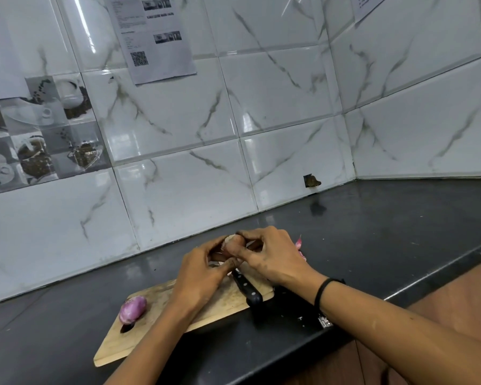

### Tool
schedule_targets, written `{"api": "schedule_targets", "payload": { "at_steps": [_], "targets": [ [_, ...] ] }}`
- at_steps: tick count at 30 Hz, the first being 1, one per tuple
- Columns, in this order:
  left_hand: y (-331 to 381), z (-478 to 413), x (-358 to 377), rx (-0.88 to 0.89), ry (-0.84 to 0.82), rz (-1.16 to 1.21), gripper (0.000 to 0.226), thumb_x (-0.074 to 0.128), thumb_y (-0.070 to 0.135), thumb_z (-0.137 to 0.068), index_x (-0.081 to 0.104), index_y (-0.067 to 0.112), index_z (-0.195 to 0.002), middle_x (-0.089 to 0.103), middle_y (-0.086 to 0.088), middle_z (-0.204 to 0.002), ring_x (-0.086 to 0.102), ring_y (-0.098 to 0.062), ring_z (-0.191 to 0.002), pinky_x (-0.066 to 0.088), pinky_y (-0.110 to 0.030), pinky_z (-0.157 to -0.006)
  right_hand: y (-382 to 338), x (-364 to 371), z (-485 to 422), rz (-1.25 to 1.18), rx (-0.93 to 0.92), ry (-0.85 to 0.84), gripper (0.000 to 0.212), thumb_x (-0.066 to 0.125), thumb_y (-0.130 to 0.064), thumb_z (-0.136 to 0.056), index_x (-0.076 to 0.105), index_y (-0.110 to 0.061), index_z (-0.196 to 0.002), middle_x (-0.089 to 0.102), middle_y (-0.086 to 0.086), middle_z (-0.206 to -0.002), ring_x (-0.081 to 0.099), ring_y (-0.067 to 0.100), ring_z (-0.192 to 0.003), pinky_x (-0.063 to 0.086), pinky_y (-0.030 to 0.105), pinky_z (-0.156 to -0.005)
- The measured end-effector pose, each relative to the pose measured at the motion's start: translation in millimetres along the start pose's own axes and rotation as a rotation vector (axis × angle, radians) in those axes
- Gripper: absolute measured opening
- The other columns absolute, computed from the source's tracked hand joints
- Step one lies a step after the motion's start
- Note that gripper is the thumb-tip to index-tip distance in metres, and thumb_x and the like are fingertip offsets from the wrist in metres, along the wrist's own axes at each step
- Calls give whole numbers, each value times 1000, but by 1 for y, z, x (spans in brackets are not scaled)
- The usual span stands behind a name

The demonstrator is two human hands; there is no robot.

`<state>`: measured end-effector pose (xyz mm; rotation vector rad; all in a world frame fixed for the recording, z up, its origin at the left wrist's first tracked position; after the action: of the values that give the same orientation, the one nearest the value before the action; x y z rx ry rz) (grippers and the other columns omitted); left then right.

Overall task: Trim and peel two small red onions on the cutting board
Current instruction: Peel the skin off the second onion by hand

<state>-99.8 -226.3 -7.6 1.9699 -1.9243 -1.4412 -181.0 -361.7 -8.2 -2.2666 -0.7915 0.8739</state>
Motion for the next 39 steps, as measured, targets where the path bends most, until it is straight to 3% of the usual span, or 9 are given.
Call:
{"api": "schedule_targets", "payload": {
  "at_steps": [5, 8, 12, 17, 22, 26, 32, 35, 39],
  "targets": [
    [-9, -2, 1, -44, -19, 134, 42, 84, 33, -77, 72, 32, -117, 77, 16, -103, 71, -2, -101, 54, -31, -96, -3, -5, 0, -45, 30, 46, 28, 83, -39, -82, 79, -26, -107, 76, -14, -93, 61, -16, -73, 44, -1, -72],
    [-13, -4, 2, -68, -21, 189, 45, 86, 28, -76, 71, 29, -118, 77, 11, -107, 71, -7, -104, 54, -39, -100, -4, -6, 0, -87, 37, 60, 31, 87, -37, -77, 79, -28, -105, 77, -14, -91, 67, -12, -79, 50, 5, -78],
    [-15, -4, 4, -98, -42, 209, 47, 87, 27, -76, 70, 27, -120, 77, 9, -108, 71, -9, -105, 54, -40, -101, -4, -9, 1, -184, 41, 82, 26, 90, -23, -74, 82, -20, -98, 77, -13, -82, 69, -10, -78, 49, 3, -70],
    [-13, -2, 4, -141, -18, 236, 44, 87, 29, -77, 69, 28, -117, 77, 10, -104, 71, -5, -102, 55, -35, -99, -1, -13, 0, -146, 34, 145, 14, 85, -20, -82, 81, -15, -94, 76, -10, -79, 69, -8, -73, 49, 4, -68],
    [-8, -1, 3, -159, 25, 255, 41, 88, 30, -75, 70, 29, -111, 77, 13, -101, 71, -3, -98, 55, -30, -95, 6, -15, -2, -16, 49, 208, 9, 78, -25, -89, 78, -19, -96, 74, -10, -82, 69, 0, -77, 57, 17, -77],
    [-3, -5, 8, -160, 19, 222, 43, 91, 26, -72, 68, 30, -109, 77, 12, -100, 71, -3, -96, 55, -24, -89, 6, -19, -2, 164, 50, 275, 8, 68, -33, -93, 67, -26, -97, 68, -14, -84, 65, 3, -80, 58, 33, -77],
    [9, -17, 24, -122, 9, 118, 46, 92, 26, -70, 66, 31, -107, 74, 12, -99, 67, 8, -84, 49, -5, -69, 1, -29, -1, 361, 13, 249, 9, 59, -33, -96, 57, -25, -97, 65, -10, -89, 62, 12, -83, 54, 33, -73],
    [9, -18, 31, -101, 14, 113, 48, 92, 30, -68, 66, 33, -108, 73, 14, -99, 68, 8, -84, 51, -8, -70, 8, -34, -4, 366, 17, 248, 10, 58, -35, -95, 57, -26, -99, 65, -11, -93, 61, 10, -86, 52, 31, -74],
    [6, -16, 31, -74, 30, 112, 55, 94, 38, -63, 65, 37, -109, 73, 15, -100, 69, 3, -89, 58, -22, -84, 11, -33, -7, 309, 12, 275, 12, 58, -38, -96, 57, -26, -97, 64, -12, -91, 61, 7, -85, 55, 33, -75]
  ]
}}
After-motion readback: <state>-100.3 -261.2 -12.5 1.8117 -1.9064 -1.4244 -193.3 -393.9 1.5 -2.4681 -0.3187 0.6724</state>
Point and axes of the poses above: each hand's wrist, its own z-axis away from the middle knuckle, its own x-axis out of the palm, y = z × x, the point moved 5 cm from there along -z, towards the middle knuckle
